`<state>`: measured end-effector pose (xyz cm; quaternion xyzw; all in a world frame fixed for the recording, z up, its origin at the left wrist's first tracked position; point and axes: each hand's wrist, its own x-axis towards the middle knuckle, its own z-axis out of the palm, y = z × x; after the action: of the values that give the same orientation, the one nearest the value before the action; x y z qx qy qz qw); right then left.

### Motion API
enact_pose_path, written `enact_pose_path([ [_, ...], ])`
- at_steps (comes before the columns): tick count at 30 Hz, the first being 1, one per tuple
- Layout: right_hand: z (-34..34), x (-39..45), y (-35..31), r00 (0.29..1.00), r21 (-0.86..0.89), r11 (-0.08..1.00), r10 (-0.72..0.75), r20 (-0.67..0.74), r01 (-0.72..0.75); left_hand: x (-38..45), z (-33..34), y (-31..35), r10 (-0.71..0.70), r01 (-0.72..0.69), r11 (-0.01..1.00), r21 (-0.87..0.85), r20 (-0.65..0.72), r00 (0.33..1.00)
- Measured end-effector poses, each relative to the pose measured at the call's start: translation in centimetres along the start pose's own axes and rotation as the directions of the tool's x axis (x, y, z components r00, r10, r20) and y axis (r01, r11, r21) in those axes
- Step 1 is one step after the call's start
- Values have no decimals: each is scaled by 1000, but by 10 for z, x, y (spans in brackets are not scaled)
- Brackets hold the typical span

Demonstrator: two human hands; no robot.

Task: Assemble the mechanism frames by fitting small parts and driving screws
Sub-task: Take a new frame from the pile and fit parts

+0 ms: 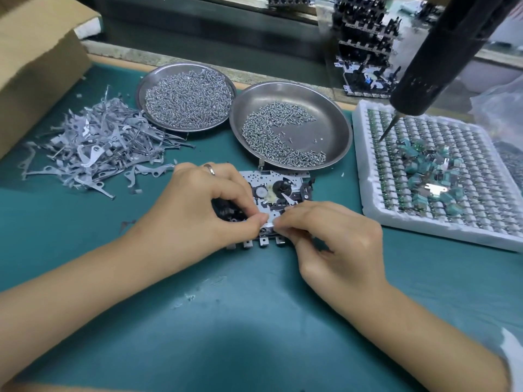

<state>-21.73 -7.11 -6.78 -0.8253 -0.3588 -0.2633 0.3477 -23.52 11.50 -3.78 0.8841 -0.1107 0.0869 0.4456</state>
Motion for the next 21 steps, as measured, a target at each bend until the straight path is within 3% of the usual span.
enact_pose_path([
  [5, 0, 0, 0, 1000, 12, 1000, 10, 6, -10, 2, -1, 0, -8, 11, 997, -78, 41, 999],
  [9, -4, 6, 3, 997, 123, 990, 62, 51, -68, 2, -1, -2, -5, 8, 998, -60, 55, 999],
  [15, -9, 12, 1, 925, 396, 839, 368, 95, -374, 1, -1, -4, -3, 6, 999, -53, 51, 999],
  [17, -9, 13, 2, 931, 393, 844, 343, 125, -364, 1, -2, -5, 9, -9, 1000, -15, 44, 999],
  [21, -9, 12, 4, 973, 201, 968, 107, 205, -149, 0, -3, -3, 40, -41, 999, 24, 47, 998],
])
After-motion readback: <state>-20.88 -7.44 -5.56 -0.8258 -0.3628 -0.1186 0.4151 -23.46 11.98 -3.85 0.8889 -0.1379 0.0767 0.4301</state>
